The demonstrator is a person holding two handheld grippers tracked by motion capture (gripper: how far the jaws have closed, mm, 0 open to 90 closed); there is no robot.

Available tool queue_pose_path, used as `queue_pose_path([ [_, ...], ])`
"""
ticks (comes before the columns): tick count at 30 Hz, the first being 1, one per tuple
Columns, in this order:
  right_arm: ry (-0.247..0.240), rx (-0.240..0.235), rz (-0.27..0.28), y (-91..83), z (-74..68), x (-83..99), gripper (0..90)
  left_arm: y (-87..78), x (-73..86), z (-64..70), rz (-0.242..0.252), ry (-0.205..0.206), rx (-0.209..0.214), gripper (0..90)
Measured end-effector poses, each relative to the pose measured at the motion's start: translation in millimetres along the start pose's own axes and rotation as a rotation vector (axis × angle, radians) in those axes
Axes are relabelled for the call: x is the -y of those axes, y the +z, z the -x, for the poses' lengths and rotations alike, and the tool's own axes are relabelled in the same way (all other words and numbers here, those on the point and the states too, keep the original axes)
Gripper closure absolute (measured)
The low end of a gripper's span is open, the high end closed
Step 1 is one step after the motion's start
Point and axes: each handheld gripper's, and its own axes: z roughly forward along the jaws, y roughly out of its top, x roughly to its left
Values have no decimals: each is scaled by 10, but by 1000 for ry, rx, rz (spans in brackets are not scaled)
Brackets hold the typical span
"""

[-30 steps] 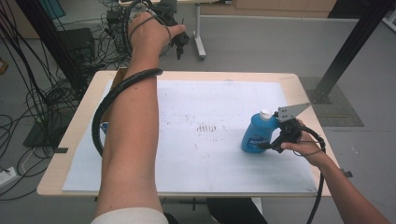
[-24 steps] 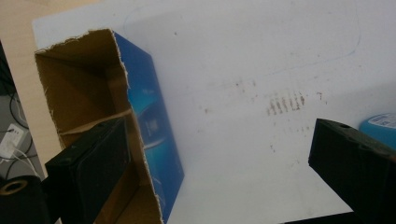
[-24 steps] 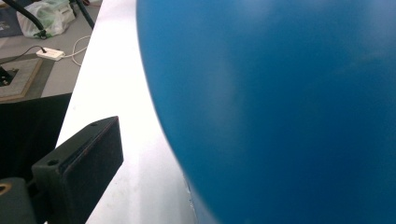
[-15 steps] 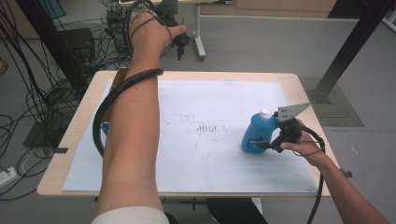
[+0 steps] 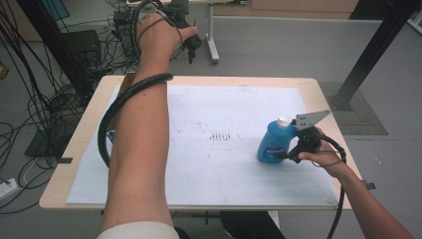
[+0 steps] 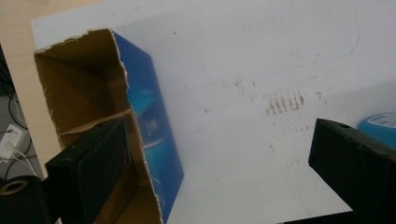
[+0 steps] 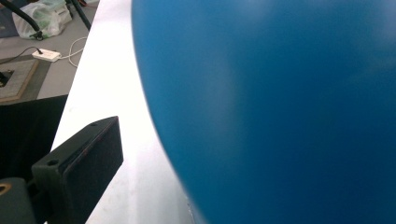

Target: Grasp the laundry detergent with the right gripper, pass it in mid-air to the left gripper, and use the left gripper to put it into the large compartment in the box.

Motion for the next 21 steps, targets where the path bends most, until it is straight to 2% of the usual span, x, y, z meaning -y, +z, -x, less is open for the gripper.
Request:
queue_pose_path([
  [11, -6, 3, 2, -1, 9, 4, 36, 26, -1, 4, -7, 2, 0, 58],
  [21, -20, 16, 8, 4, 26, 29, 123, 36, -1, -4, -13, 2, -8, 58],
])
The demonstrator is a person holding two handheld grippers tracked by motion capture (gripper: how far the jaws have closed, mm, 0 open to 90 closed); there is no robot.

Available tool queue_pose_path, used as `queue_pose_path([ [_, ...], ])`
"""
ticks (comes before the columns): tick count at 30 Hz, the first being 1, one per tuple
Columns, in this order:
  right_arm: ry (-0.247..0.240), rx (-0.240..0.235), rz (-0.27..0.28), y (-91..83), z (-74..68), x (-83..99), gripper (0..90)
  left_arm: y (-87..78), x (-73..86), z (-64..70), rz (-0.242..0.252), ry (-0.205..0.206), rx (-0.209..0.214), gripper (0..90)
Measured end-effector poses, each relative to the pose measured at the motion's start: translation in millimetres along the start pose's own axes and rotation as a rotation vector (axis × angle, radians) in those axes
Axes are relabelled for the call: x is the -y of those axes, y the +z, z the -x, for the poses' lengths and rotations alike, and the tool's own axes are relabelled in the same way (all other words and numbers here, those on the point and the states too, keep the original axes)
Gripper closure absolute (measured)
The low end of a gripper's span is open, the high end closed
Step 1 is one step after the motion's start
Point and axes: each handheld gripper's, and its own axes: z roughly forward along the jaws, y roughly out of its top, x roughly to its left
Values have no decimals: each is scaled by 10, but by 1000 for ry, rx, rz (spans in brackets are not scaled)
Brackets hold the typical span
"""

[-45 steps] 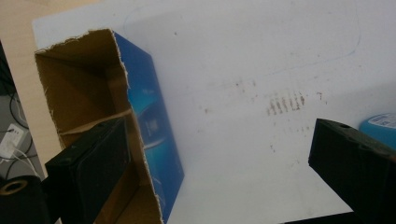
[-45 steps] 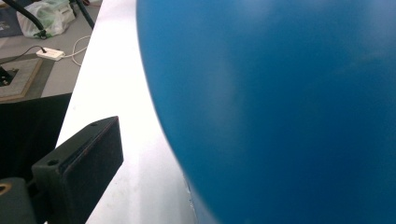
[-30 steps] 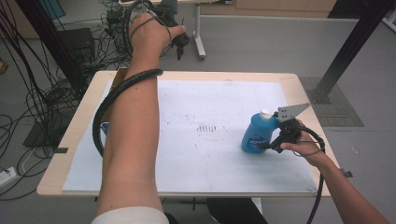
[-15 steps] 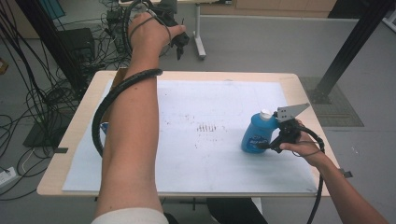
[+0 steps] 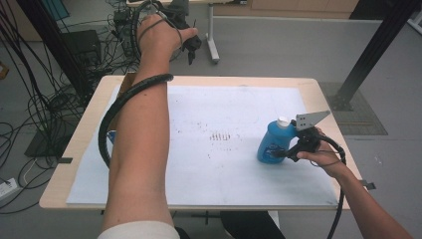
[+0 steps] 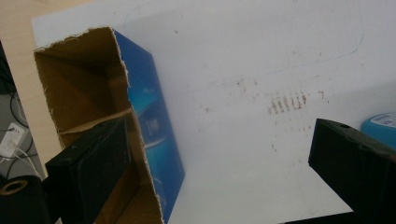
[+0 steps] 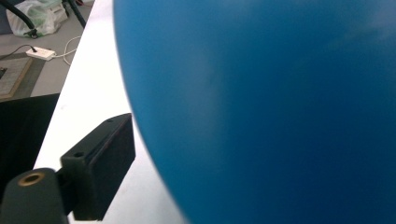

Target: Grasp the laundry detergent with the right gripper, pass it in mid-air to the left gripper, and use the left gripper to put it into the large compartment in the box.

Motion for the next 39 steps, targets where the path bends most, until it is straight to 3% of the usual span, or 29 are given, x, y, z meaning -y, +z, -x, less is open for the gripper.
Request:
queue_pose_path([
  [14, -38, -22, -8, 26, 24, 3, 282, 22, 2, -9, -9, 2, -5, 58],
  [19, -64, -7, -8, 24, 37, 9, 372, 36, 11, -24, -12, 2, -6, 58],
  [39, -48, -26, -5, 14, 65, 22, 401, 42, 20, -56, -10, -4, -8, 58],
])
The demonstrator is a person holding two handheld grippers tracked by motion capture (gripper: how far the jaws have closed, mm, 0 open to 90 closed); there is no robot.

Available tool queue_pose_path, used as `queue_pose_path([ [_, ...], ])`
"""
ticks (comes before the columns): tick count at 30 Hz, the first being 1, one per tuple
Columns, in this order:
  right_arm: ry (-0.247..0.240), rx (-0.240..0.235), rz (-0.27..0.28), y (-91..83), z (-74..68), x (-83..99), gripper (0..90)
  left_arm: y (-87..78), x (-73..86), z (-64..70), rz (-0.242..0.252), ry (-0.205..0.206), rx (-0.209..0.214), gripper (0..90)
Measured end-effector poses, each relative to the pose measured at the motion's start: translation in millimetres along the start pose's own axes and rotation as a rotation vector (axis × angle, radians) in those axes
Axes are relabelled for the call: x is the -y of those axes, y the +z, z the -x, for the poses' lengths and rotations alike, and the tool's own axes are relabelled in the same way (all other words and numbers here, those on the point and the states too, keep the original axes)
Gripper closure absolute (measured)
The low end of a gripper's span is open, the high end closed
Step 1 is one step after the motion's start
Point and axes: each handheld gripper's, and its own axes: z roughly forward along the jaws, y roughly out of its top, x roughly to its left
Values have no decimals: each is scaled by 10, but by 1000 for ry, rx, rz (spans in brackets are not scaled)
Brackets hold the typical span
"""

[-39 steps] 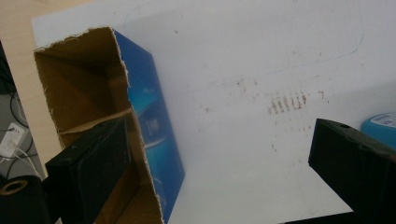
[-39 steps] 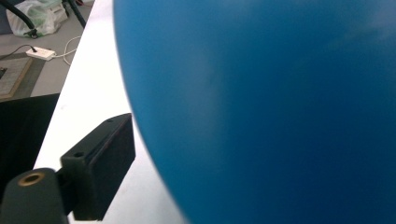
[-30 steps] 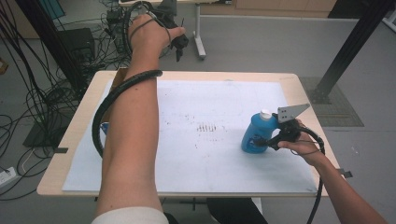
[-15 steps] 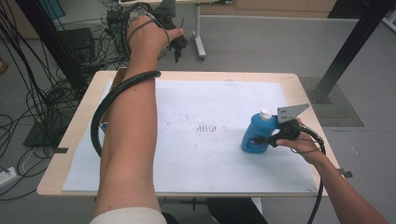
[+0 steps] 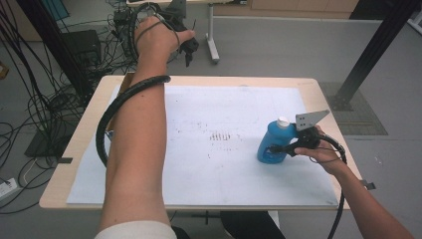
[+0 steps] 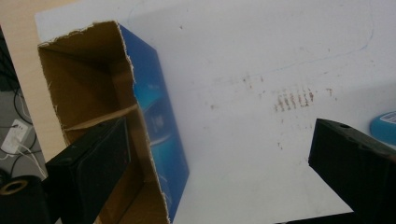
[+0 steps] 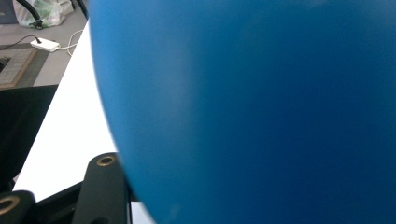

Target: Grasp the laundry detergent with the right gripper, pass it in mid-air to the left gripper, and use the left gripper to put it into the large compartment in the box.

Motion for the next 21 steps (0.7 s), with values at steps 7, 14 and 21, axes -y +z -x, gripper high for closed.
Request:
queue_pose_path([
  [7, 5, -2, 1, 0, 2, 1, 405, -7, 0, -10, 3, -1, 0, 58],
  [14, 6, 0, 3, 0, 2, 3, 406, -4, 4, -5, 4, 0, -2, 58],
  [21, 12, 7, 2, -3, -1, 3, 407, -10, 9, -5, 1, 1, -1, 58],
])
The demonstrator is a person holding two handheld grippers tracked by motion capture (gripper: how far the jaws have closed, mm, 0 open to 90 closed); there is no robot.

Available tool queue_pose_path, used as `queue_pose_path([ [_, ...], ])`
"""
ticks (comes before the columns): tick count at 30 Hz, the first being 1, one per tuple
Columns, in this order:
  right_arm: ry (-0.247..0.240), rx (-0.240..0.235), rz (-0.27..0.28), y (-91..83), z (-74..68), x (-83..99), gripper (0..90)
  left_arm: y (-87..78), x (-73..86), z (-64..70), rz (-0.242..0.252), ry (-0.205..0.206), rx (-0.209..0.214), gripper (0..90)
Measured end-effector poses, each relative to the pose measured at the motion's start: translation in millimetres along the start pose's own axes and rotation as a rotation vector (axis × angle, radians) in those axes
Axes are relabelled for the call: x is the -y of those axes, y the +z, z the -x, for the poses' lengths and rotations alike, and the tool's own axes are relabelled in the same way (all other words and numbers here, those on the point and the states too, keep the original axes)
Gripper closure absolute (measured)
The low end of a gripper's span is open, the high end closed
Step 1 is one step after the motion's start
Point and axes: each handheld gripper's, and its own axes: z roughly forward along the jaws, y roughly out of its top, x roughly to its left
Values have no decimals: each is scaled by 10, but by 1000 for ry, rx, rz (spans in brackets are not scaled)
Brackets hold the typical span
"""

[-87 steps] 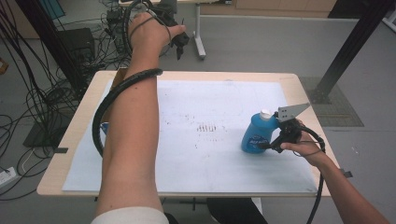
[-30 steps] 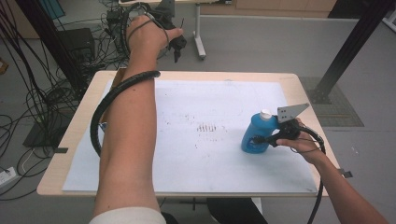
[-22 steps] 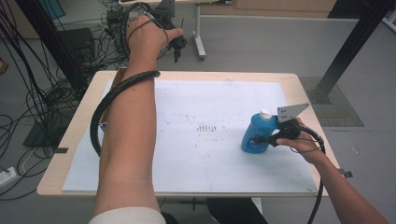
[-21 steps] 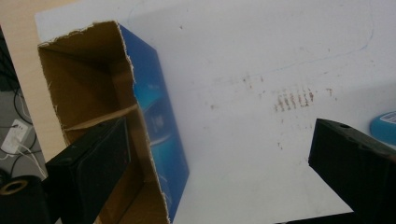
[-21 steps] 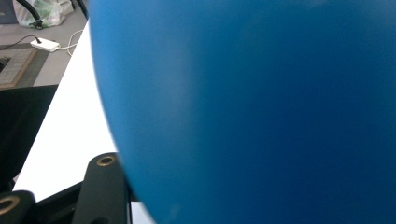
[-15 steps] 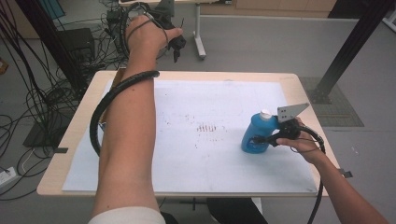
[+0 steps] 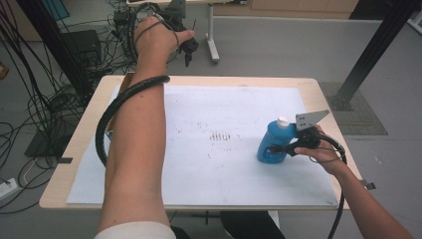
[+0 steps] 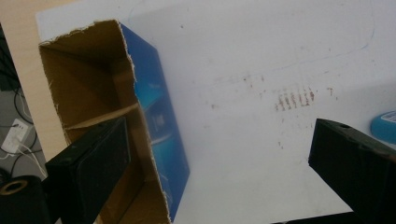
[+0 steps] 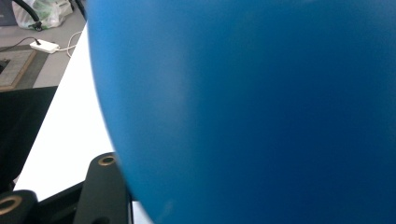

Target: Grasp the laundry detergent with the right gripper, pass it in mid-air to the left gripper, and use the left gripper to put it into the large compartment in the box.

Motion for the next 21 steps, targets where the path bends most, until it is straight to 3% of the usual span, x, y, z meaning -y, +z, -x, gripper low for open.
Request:
queue_pose_path([
  [21, 2, -4, 2, 1, 7, 3, 410, -24, -2, 12, 2, 0, -5, 58],
])
